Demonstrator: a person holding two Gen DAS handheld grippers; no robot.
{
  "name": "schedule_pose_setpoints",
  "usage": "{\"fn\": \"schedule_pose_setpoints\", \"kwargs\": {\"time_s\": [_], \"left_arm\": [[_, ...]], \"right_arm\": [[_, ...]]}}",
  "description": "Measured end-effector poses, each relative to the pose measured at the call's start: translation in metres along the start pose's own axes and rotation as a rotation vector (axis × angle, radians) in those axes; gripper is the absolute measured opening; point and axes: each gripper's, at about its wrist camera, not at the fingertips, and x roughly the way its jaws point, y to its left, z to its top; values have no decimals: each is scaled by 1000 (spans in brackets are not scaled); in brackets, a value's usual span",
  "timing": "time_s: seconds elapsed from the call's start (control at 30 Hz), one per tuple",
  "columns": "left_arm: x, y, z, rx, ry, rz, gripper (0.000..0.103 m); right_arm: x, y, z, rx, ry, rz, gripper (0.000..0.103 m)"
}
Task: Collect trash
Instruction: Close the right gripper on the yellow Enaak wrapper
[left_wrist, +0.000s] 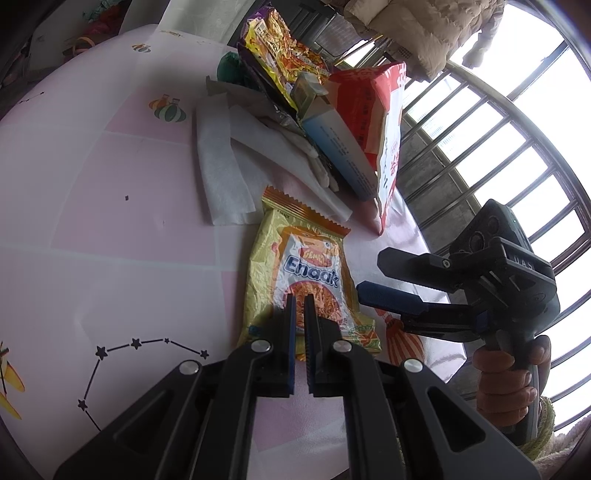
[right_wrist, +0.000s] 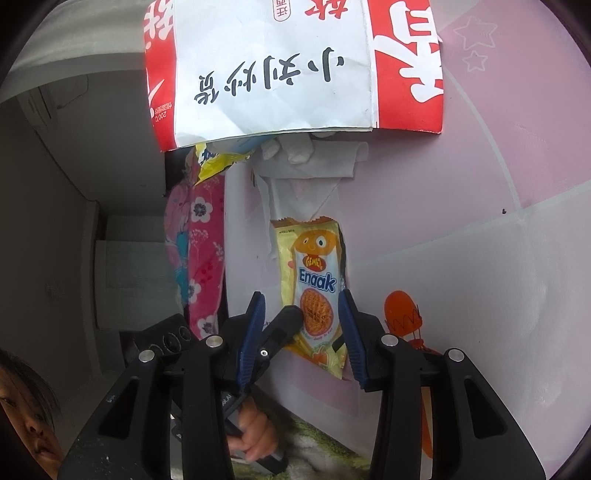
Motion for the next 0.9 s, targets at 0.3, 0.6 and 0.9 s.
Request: {"fn": "schedule_pose_setpoints", "kwargs": {"time_s": [0.3,0.6,0.9], "left_arm": [[0,0,0,-1,-1,0,4],[0,1,0,0,-2,-6,4],[-1,4,-1,-4,-3,-23,4]], "right_arm": [[8,16,-7,-67,16,-108,41],[23,14,0,-34,3,-80,33],[25,28,-9,-147,-13,-241,13]]}}
